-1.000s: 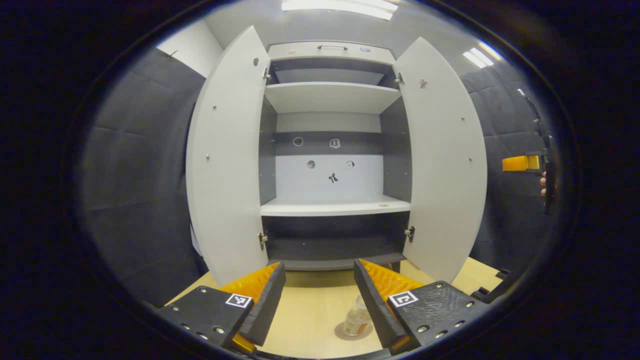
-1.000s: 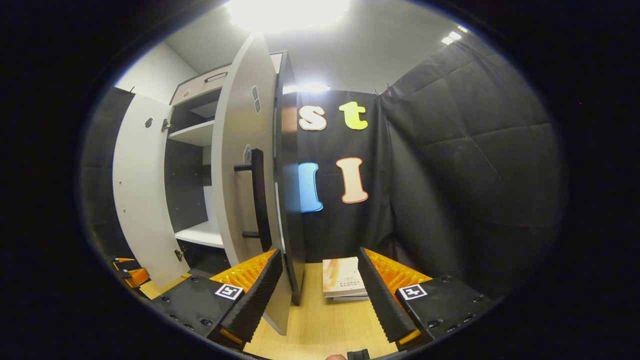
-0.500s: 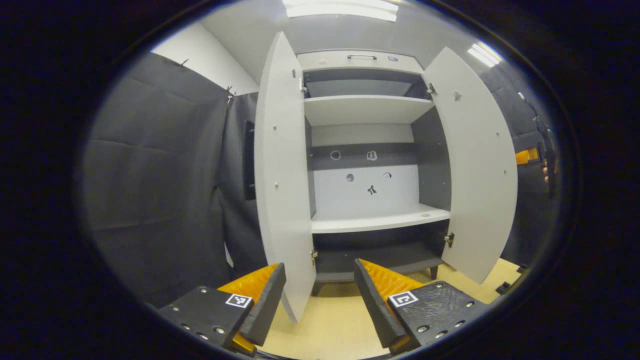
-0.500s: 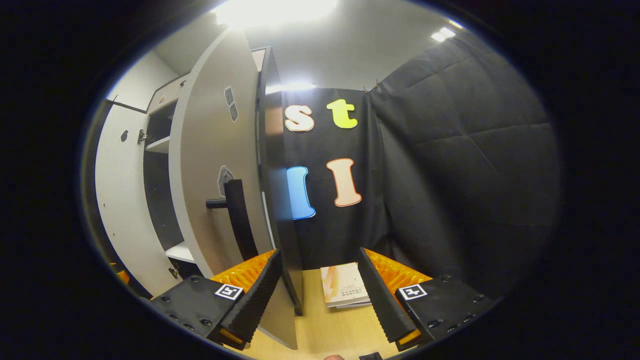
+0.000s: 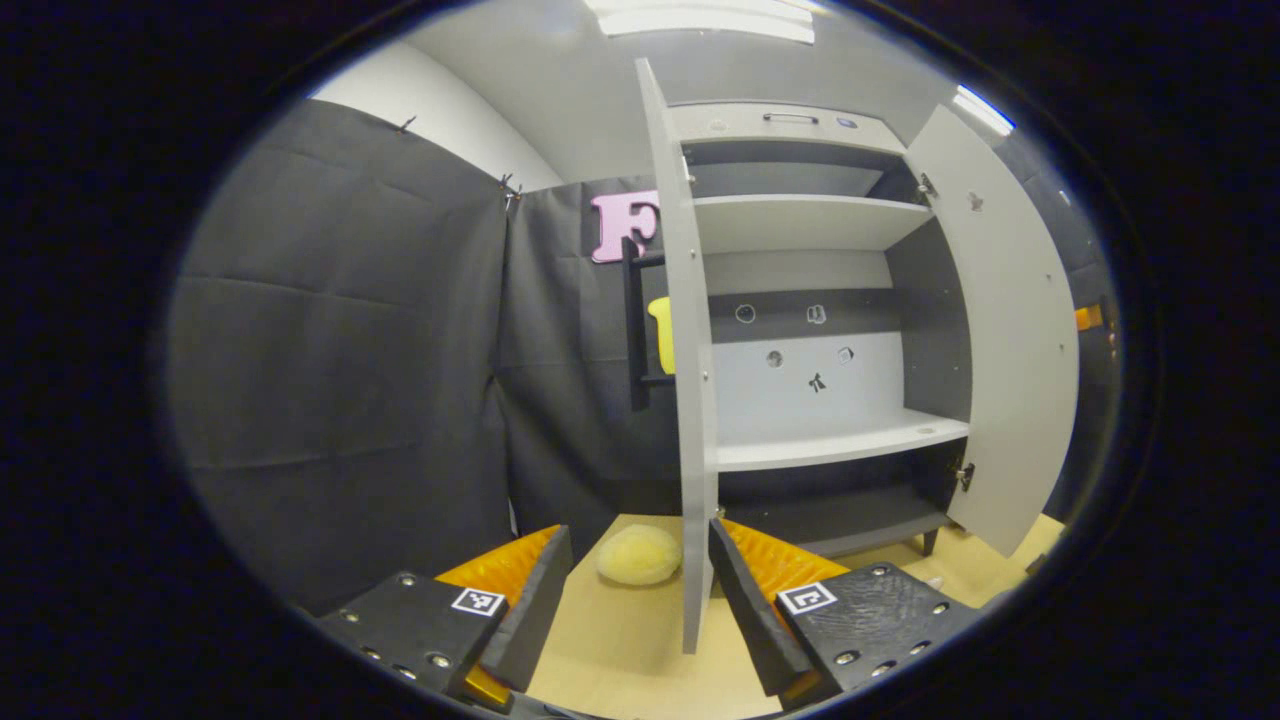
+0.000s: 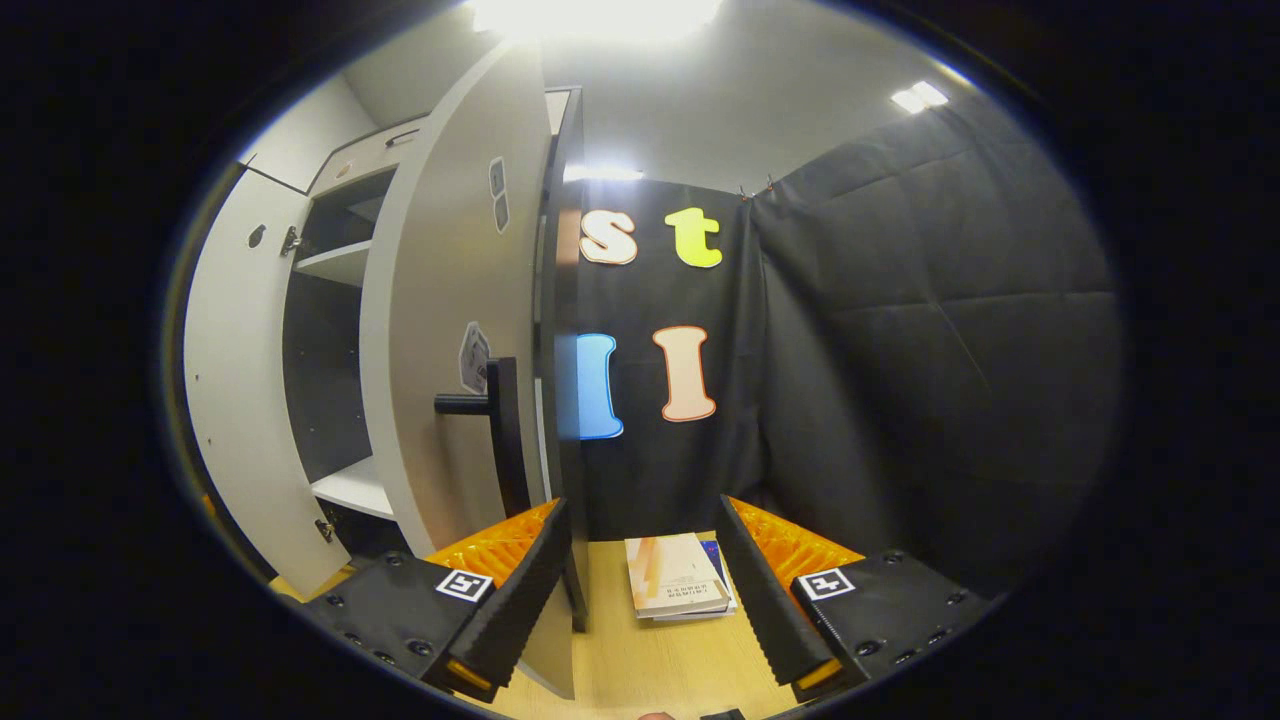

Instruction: Grasp the bottle in the cabinet with the left hand and place it on the coaster, then close the right door with the right hand and the left door with the left hand.

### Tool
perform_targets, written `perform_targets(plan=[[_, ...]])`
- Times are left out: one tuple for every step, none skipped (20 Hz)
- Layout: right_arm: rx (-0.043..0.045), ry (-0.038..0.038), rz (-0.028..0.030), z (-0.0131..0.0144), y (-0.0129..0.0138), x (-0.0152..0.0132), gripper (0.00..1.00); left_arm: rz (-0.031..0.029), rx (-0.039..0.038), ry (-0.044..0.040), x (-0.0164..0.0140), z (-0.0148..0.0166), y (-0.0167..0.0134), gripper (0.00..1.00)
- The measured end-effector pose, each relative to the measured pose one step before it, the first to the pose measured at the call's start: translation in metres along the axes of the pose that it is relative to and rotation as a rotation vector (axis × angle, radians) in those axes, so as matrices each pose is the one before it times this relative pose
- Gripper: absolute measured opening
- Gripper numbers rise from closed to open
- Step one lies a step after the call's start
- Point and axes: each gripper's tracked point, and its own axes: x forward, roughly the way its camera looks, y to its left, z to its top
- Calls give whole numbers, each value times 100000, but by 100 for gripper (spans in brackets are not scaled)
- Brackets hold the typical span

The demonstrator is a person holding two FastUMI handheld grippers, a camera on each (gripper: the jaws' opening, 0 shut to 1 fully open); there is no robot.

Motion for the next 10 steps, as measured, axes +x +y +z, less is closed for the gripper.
perform_targets(plan=[[786,199,-246,-37,110,-15,95,2,-436,-153,241,2,427,84],[625,101,-215,-39,163,-78,92,-246,-444,-98,235,5,294,83],[269,-88,406,-112,381,-186,95,-261,-207,-273,287,-132,145,84],[230,-3,1053,-47,602,-122,95,-279,69,-110,311,-88,350,84],[489,135,1309,-122,925,-176,95,-706,130,90,249,-100,78,84],[762,307,1379,-61,882,-154,95,-589,213,-26,89,-81,199,84],[632,73,1274,-62,950,-102,95,-443,302,-161,220,0,203,84],[554,7,995,-50,792,-54,95,-301,384,-198,153,13,349,84],[573,-62,793,-62,643,7,95,-20,185,-156,269,-32,298,84],[388,23,717,-77,613,3,95,-58,-255,-300,104,-56,414,84]])
